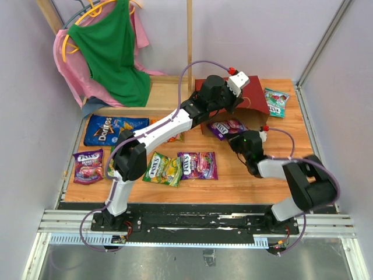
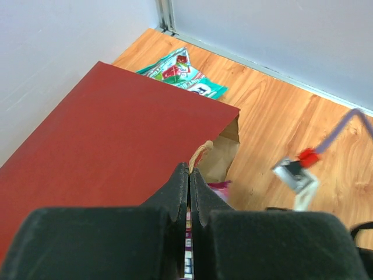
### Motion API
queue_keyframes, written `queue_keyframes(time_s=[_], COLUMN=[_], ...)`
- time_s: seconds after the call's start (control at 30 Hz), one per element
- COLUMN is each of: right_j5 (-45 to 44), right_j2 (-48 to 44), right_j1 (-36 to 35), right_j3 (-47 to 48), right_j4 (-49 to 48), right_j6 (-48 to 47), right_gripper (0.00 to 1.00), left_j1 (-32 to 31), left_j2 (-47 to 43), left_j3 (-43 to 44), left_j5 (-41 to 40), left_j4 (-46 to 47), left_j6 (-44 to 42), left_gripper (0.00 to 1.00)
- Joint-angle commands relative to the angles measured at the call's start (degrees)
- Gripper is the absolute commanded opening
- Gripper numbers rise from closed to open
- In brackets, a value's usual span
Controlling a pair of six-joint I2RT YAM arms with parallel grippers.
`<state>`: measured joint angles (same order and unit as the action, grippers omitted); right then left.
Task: Take the snacks out of the paper bag
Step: Take out the snack from the paper bag, then place the snack at the center of the board.
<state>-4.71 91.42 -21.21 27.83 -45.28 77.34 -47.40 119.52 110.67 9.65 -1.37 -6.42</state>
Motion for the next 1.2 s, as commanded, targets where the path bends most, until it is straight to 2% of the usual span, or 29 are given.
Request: queue_keyframes(time_s=[0.0, 0.17, 0.27, 0.37, 0.53, 0.67, 0.83, 0.93, 1.03, 1.17], right_j5=[-3.4, -5.5, -10.5, -12.8, -13.9, -17.7, -18.1, -13.1, -2.4, 0.8], right_j2=[-14.9, -36.6, -50.9, -66.3, -80.4, -80.8, -75.0, -71.1, -65.1, -57.2], right_j1=[-1.0, -0.9, -0.5, 2.1, 5.9, 7.4, 12.9, 20.0, 30.0, 34.5], right_j3=[-5.1, -7.3, -9.2, -9.9, -6.5, -3.7, 0.4, 2.2, 2.9, 3.9], right_j4=[9.1, 31.2, 44.2, 57.9, 77.8, 83.6, 80.4, 76.6, 72.0, 65.4], right_j6=[-4.3, -7.0, -8.5, -9.8, -12.0, -16.3, -22.1, -24.8, -24.7, -22.1], right_gripper=[0.01, 0.01, 0.01, 0.01, 0.01, 0.01, 0.01, 0.01, 0.0, 0.01], left_j1=[-0.2, -0.2, -0.2, -0.2, 0.0, 0.0, 0.3, 0.9, 1.7, 2.1], left_j2=[-0.3, 0.0, 0.2, 0.1, 0.0, 0.0, -0.6, -1.5, -1.9, -2.2], left_j3=[-0.2, 0.5, 0.7, 0.2, -0.4, -0.6, -1.5, -2.5, -2.7, -3.1], left_j5=[-1.6, -4.0, -5.3, -6.4, -6.6, -6.5, -6.5, -6.2, -4.2, -3.6], left_j4=[2.2, 1.5, 1.3, 1.3, 1.8, 2.0, 1.7, 1.4, 0.0, -0.6], left_j6=[-1.2, -2.5, -3.4, -4.0, -4.1, -3.9, -4.4, -4.9, -5.7, -6.1], left_gripper=[0.01, 0.01, 0.01, 0.01, 0.01, 0.01, 0.01, 0.0, 0.01, 0.0])
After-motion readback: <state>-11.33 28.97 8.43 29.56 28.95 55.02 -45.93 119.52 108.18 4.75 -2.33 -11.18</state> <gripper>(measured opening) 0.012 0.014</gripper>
